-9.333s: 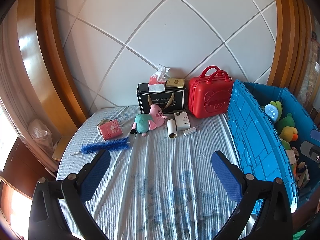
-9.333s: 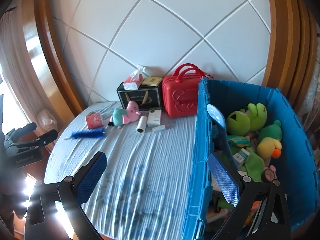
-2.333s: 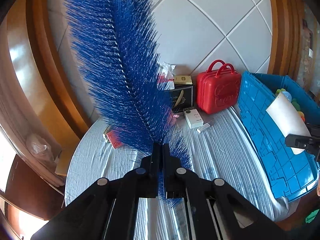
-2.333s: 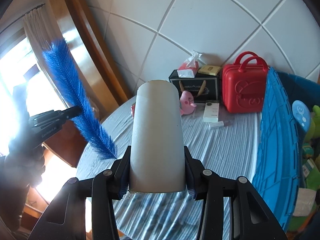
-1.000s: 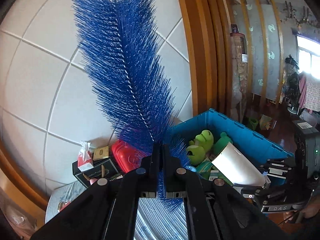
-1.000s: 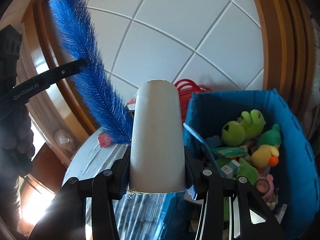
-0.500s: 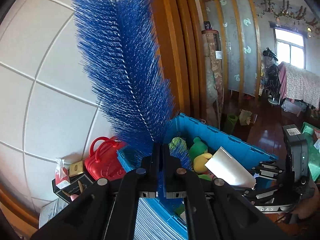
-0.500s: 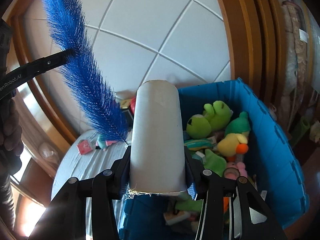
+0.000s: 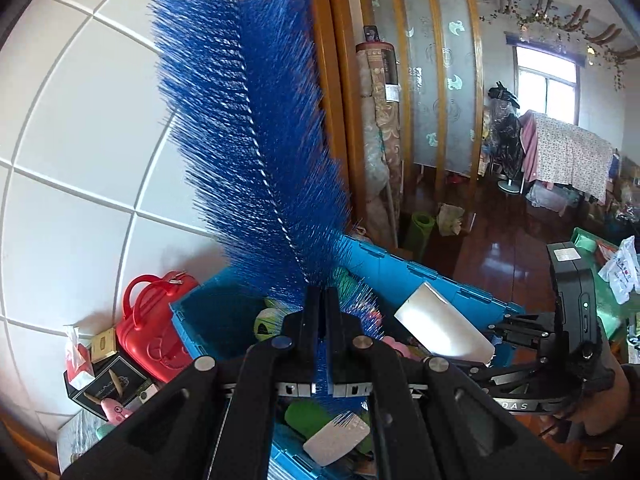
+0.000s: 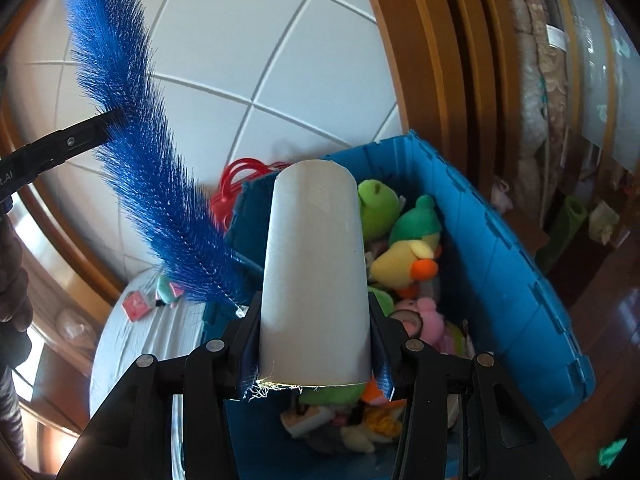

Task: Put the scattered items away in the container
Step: 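Lower the duster and roll into the crate and open both tools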

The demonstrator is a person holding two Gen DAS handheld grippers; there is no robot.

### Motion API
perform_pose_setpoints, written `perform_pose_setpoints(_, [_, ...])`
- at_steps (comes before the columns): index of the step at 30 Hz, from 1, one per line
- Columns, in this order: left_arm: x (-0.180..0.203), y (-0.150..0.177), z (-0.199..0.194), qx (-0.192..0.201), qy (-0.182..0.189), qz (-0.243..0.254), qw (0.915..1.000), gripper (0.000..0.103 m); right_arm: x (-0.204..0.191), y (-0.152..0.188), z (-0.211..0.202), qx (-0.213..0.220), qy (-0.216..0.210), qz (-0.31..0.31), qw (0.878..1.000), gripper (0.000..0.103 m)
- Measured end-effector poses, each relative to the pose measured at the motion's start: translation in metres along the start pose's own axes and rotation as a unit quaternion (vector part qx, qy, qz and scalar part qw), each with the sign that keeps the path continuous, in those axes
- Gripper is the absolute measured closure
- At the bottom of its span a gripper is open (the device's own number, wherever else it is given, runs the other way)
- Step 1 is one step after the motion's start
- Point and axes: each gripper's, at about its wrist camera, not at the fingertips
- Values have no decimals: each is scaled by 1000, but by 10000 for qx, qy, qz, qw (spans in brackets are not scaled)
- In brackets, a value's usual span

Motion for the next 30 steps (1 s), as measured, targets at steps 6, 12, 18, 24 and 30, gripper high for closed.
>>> perform_pose_setpoints(6, [23,-4,23,-131,310,112,9994,101,14,1,-1,-10,156,115,9998,58])
perform_pose_setpoints(12, [30,0,39,-251,490,106,9984,101,26,1,3,-42,321,200,9993,58])
perform_pose_setpoints(18, [23,8,58,-567,98,59,9983,41,28,-3,6,15,539,157,9984,20])
perform_pose_setpoints(24, [-6,27,46,-540,-303,-278,9977,8,25,-9,7,181,557,132,9982,3])
perform_pose_setpoints(30, [-18,46,38,-665,-509,-376,9958,8,11,-7,18,65,380,21,9993,3])
Point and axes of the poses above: each gripper's, at about its wrist camera, not at the fingertips, and z roughly the way its jaws point, x to its right, y to its underside, and after that the axes turned 6 degrees about z, right-handed
